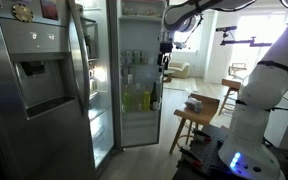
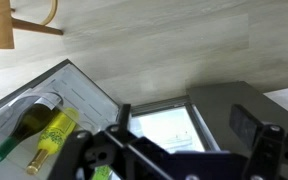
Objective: Pick up the blue can from the stool and put it in the fridge
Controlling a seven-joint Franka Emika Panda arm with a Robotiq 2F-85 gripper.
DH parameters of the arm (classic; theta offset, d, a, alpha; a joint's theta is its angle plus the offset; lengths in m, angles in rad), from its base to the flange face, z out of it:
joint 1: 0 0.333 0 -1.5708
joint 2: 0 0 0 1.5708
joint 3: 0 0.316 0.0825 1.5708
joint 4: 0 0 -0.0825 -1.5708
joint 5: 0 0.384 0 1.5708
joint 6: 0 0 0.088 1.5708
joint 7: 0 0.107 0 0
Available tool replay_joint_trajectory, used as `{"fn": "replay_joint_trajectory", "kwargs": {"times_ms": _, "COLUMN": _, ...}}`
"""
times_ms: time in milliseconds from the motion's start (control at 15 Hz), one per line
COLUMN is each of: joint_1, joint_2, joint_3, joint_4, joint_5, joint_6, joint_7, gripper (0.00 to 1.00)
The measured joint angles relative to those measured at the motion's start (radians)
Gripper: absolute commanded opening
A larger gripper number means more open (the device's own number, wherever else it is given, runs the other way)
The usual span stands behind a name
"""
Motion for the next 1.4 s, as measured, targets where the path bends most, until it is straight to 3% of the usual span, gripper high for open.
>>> {"fn": "replay_joint_trajectory", "kwargs": {"times_ms": 600, "joint_1": -0.003, "joint_2": 0.000, "joint_3": 0.001, "joint_4": 0.001, "joint_5": -0.001, "joint_6": 0.000, "joint_7": 0.011, "gripper": 1.00}}
{"fn": "replay_joint_trajectory", "kwargs": {"times_ms": 1133, "joint_1": -0.130, "joint_2": 0.005, "joint_3": 0.020, "joint_4": -0.004, "joint_5": -0.193, "joint_6": 0.000, "joint_7": 0.365, "gripper": 1.00}}
{"fn": "replay_joint_trajectory", "kwargs": {"times_ms": 1400, "joint_1": -0.202, "joint_2": 0.000, "joint_3": 0.011, "joint_4": -0.015, "joint_5": -0.255, "joint_6": 0.000, "joint_7": 0.466, "gripper": 1.00}}
